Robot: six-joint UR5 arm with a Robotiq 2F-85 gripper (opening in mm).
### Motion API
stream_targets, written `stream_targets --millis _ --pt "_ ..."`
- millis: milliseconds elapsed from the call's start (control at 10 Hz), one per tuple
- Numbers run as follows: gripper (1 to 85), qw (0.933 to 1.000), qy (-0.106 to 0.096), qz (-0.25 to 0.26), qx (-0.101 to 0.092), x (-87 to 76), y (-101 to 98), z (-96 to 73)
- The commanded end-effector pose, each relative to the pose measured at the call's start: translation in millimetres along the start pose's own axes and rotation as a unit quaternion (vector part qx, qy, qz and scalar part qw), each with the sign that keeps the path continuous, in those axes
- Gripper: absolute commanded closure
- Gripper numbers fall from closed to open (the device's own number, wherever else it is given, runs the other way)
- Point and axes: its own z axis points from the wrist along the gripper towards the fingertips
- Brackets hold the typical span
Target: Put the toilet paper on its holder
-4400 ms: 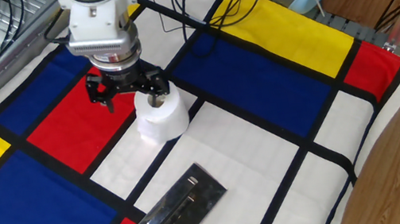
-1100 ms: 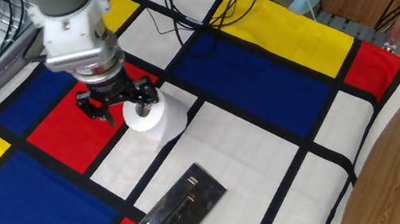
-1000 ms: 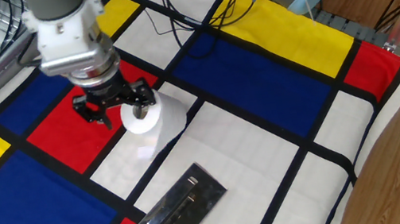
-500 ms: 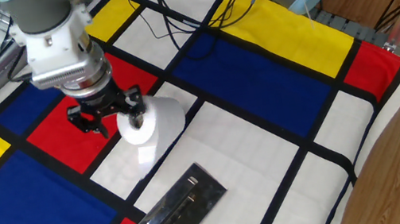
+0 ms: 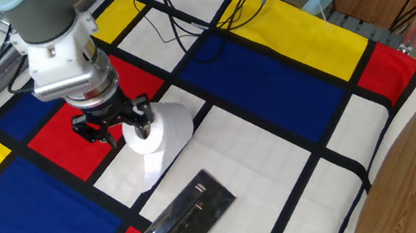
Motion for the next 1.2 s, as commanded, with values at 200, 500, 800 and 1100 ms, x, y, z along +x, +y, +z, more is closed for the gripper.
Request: stream_targets --millis 200,500,800,1100 --pt "84.7 0.998 0.029 0.046 0.031 -7.4 4.1 -8.6" --pt "84.7 0.9978 0.037 0.049 0.022 -5.1 10.3 -8.0" --pt "84.7 0.9984 0.041 0.037 0.011 -4.1 8.2 -2.5" --pt "84.7 0.9996 0.027 -0.007 -0.001 -14.8 2.3 14.2"
